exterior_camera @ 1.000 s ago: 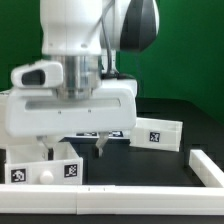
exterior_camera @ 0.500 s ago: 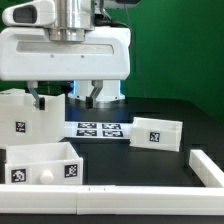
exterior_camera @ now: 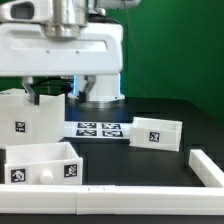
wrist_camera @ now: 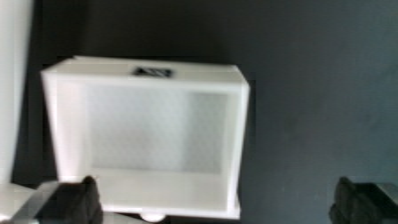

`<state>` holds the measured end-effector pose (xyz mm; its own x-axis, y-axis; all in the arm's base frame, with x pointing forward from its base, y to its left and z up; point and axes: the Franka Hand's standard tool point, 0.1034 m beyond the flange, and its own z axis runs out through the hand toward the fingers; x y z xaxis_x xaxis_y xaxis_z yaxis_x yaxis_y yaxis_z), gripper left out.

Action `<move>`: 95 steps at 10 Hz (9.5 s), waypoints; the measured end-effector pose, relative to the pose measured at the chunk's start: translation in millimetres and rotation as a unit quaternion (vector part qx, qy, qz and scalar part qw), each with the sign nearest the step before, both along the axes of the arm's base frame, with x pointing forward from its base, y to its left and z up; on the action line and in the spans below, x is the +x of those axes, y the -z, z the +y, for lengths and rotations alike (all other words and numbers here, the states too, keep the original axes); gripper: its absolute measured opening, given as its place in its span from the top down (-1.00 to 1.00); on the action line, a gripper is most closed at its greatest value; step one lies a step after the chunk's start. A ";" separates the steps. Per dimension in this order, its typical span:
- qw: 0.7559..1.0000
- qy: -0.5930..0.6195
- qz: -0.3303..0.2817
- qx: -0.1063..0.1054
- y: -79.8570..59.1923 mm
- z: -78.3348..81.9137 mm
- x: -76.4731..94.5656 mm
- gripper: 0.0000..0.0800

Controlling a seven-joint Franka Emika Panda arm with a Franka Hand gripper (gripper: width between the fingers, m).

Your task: Assemble drawer

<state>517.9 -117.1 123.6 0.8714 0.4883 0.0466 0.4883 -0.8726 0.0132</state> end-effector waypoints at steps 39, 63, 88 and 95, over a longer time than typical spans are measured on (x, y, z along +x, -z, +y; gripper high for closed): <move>0.936 -0.313 -0.029 0.160 71.3 -85.7 -74.5 0.92; 0.898 0.168 0.344 -0.215 -27.8 97.5 5.0 0.92; 0.782 0.317 0.517 -0.143 46.2 104.6 7.8 0.13; 0.861 0.331 0.373 -0.103 35.8 111.7 68.1 -0.62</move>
Offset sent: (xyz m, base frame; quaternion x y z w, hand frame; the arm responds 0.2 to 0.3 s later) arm 0.0000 0.0000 0.0000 0.0000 0.0000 0.0000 1.0000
